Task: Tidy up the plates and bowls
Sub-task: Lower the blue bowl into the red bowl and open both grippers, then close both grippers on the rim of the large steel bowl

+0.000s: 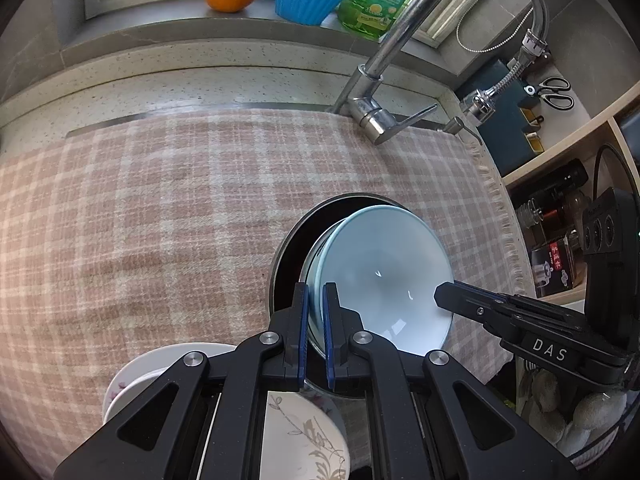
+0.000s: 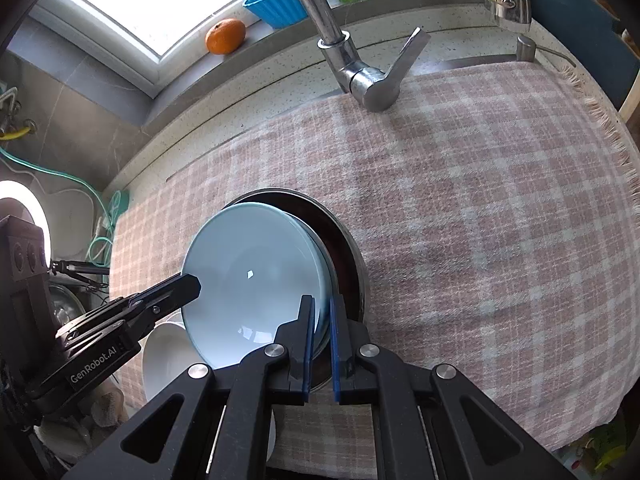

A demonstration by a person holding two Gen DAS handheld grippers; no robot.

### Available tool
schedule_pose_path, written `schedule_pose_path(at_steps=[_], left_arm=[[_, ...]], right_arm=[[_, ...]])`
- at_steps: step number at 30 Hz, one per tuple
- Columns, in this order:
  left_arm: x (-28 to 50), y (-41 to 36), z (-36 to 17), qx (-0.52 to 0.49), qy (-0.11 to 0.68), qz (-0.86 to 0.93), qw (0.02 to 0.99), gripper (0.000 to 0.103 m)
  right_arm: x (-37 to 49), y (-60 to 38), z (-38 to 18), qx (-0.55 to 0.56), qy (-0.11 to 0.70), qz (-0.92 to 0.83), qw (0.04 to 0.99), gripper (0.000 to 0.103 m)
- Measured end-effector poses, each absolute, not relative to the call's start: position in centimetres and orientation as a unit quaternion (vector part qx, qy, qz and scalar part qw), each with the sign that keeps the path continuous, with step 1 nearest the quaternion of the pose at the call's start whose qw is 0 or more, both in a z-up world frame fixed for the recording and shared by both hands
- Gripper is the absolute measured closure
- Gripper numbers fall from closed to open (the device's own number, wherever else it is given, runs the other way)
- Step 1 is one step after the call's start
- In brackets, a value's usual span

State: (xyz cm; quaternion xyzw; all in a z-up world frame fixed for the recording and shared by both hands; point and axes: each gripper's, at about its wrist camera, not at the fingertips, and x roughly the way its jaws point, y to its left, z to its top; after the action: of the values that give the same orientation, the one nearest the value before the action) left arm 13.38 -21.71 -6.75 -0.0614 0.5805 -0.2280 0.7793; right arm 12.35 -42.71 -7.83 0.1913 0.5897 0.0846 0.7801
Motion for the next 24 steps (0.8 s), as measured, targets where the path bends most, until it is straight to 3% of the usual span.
schedule_pose_path(at_steps=[7, 10, 15, 19, 24], left_arm=[[13.3, -21.7, -6.6, -0.051, 0.580, -0.235, 0.778, 0.096], [13.2, -21.2, -6.1, -0.051, 0.577, -0.236, 0.780, 0.090], [13.2, -19.2, -4.8, -0.067, 0.565, -0.236, 0.788, 0.090], [13.1, -17.2, -4.5, -0.083, 0.551, -0.223, 0.800, 0.090], [12.9, -15.7, -5.5, -0.108, 0.552, -0.203, 0.802, 0.090]], right_arm=[[12.4, -42.6, -7.7, 0.185, 0.589, 0.085, 0.782, 0.095], [12.2, -43.0, -7.2, 0.192, 0.585, 0.086, 0.783, 0.091], [11.1, -44.1, -5.6, 0.208, 0.555, 0.088, 0.801, 0.089], [9.5, -45.2, -4.7, 0.222, 0.519, 0.086, 0.821, 0.082], [7.7, -46.3, -5.4, 0.230, 0.492, 0.061, 0.837, 0.082]])
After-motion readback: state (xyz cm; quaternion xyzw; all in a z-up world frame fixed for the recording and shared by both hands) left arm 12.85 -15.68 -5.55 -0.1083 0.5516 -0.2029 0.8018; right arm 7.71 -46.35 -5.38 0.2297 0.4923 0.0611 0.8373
